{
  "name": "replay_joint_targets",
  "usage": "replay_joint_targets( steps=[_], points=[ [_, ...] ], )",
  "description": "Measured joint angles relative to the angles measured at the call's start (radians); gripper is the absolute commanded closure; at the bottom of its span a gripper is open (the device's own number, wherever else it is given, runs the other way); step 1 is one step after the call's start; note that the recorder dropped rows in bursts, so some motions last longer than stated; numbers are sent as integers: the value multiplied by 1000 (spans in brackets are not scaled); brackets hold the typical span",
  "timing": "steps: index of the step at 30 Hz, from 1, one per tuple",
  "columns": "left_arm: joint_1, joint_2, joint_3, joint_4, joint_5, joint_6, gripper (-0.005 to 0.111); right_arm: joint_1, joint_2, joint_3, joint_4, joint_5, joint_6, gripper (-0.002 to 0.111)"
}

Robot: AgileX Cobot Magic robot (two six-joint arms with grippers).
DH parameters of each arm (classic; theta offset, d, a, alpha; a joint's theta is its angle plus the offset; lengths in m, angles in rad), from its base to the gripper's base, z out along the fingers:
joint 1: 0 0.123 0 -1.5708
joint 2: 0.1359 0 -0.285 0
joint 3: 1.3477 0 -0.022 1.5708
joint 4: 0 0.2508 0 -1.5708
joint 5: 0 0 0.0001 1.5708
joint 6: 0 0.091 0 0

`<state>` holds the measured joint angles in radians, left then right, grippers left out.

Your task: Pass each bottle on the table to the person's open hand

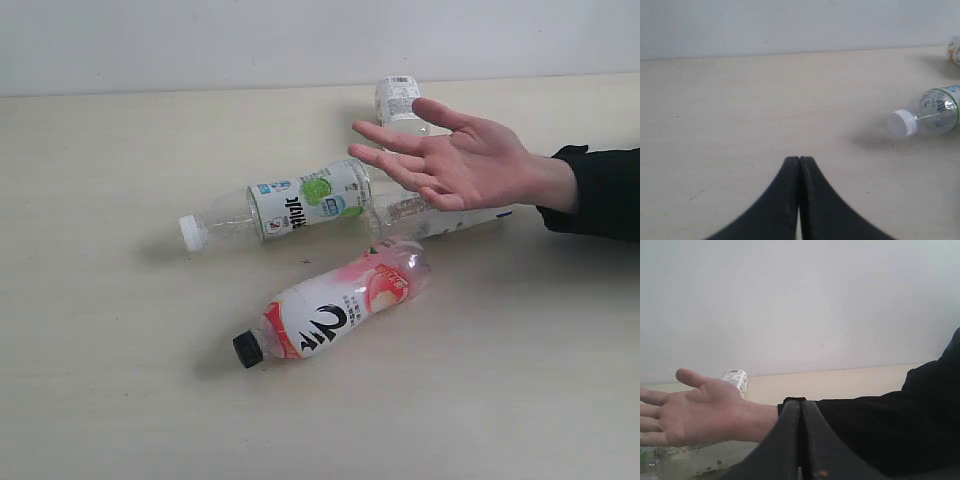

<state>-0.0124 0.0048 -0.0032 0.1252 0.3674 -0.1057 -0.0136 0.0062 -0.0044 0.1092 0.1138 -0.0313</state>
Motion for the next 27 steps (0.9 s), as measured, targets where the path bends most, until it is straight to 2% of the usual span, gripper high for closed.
replay_joint_targets(
  steps=[9,15,24,27],
  points=[
    [0,0,0,0,0,0,104,0,0,0,0,-23,0,108],
    [0,0,0,0,0,0,104,0,0,0,68,-52,48,108],
    [0,0,0,0,0,0,104,0,0,0,82,-162,122,108],
    [0,0,0,0,0,0,104,0,0,0,82,-127,131,108]
  ],
)
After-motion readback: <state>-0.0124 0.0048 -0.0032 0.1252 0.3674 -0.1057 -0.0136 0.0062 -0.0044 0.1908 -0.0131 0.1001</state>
